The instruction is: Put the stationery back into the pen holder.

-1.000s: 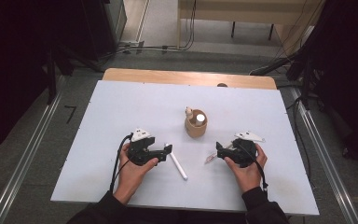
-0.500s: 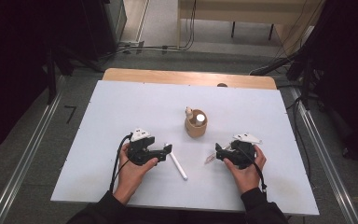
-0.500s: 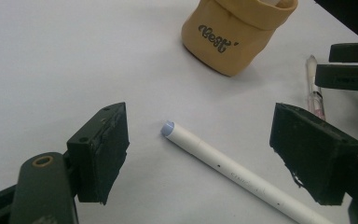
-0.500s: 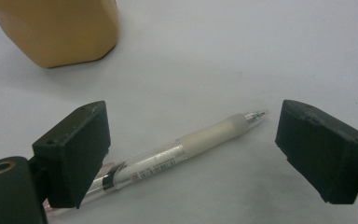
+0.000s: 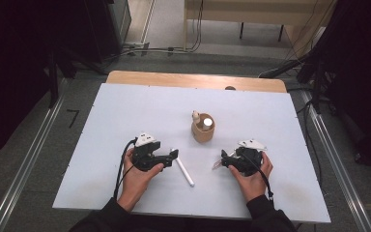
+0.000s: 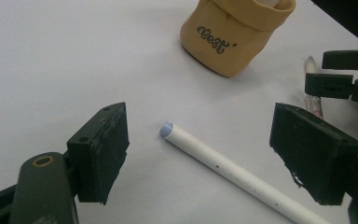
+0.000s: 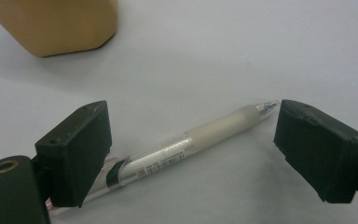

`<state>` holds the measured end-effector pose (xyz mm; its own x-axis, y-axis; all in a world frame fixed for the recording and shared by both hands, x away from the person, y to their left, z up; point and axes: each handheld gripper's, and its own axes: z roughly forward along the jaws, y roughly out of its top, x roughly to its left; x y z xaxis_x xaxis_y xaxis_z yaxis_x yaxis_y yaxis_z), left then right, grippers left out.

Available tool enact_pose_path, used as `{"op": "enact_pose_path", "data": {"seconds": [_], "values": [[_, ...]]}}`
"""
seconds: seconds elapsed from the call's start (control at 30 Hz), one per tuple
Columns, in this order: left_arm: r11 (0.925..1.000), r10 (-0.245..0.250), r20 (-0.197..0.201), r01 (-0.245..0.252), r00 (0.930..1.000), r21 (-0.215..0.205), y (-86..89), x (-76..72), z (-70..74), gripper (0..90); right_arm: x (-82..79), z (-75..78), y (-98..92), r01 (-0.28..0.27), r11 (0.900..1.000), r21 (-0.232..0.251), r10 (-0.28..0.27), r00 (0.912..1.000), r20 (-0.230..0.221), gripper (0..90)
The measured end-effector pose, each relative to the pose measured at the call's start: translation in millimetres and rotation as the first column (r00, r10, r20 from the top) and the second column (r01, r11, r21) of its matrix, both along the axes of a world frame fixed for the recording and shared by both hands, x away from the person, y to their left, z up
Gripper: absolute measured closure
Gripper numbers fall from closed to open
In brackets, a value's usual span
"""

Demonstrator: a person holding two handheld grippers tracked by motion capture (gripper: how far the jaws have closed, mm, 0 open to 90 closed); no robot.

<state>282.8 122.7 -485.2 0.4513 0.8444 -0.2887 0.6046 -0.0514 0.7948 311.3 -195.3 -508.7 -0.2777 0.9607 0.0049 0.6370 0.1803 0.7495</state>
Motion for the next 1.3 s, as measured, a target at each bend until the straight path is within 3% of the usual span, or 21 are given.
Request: {"op": "enact_pose_path", "data": {"seconds": [0.17, 0.5, 0.83, 1.3], "values": [[1.0000, 0.000, 0.001, 0.000, 1.0000, -0.001, -0.2, -0.2, 0.4, 20.5, 1.4, -0.3, -1.1, 0.015, 1.000, 0.009, -0.015, 0.9997, -0.017, 10.9], [1.0000, 0.000, 0.002, 0.000, 1.0000, -0.002, -0.3, -0.3, 0.4, 20.5, 2.9, -1.4, 0.6, 0.051, 0.998, -0.021, -0.052, 0.9982, -0.029, 15.9], [1.0000, -0.005, 0.002, 0.005, 1.0000, -0.002, -1.0, -0.4, 0.4, 20.5, 2.8, -1.9, 1.9, 0.051, 0.998, -0.034, -0.052, 0.9981, -0.033, 21.3], [0.9999, -0.010, 0.003, 0.010, 1.0000, -0.005, -1.5, -0.8, 0.8, 20.5, 1.8, -1.1, 0.6, 0.064, 0.998, -0.025, -0.065, 0.9977, -0.019, 38.5]]}}
